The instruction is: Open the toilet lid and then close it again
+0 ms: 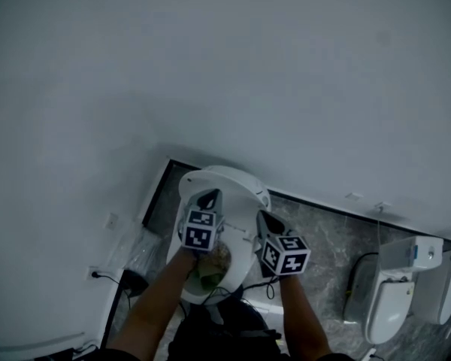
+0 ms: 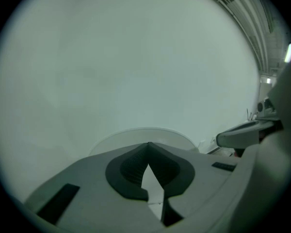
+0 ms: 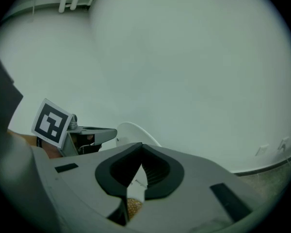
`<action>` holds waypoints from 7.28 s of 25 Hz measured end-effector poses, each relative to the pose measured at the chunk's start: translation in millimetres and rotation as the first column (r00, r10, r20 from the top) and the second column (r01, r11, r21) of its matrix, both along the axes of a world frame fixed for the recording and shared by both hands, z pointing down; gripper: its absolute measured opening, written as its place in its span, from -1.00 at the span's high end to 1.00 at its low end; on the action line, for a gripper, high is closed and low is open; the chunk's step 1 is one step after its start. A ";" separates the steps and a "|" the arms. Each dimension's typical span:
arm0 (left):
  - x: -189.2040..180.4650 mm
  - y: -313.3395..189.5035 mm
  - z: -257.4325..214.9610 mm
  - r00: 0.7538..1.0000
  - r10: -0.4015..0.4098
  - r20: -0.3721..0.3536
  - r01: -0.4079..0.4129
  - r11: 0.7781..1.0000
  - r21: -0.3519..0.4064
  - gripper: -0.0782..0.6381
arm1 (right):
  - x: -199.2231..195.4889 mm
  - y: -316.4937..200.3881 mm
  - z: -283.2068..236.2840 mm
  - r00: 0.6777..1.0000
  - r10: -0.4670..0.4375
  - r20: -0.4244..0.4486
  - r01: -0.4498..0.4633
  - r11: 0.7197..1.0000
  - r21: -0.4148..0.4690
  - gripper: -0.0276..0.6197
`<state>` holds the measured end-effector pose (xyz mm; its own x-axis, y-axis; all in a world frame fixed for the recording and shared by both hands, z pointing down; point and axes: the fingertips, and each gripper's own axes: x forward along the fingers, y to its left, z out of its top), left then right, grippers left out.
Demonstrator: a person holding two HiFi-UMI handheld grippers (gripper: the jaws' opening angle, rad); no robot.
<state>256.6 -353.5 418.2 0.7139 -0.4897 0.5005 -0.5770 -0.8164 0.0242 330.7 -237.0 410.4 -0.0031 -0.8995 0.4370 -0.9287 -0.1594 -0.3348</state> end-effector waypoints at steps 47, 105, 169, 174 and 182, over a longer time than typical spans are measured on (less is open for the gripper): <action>-132.2 79.9 -7.0 0.988 -0.154 0.028 0.156 0.983 -0.099 0.76 | 23.9 -79.3 28.6 0.882 -0.352 -0.314 0.304 0.933 -0.190 0.65; -238.1 230.5 74.4 0.974 -0.224 0.034 0.226 0.956 -0.188 0.76 | -204.1 116.8 76.0 0.756 -0.562 -0.336 0.546 0.824 -0.150 0.48; -273.5 292.2 270.8 0.943 -0.297 0.149 0.331 0.882 -0.335 0.76 | -275.9 176.5 296.9 0.808 -0.580 0.107 0.576 0.737 -0.353 0.88; -277.1 294.6 287.8 0.943 -0.292 0.162 0.332 0.876 -0.350 0.76 | -278.2 178.1 315.4 0.809 -0.579 0.099 0.568 0.727 -0.386 0.88; -282.8 289.6 296.6 0.943 -0.286 0.169 0.329 0.875 -0.355 0.76 | -278.2 178.7 339.5 0.819 -0.568 0.078 0.536 0.711 -0.455 0.88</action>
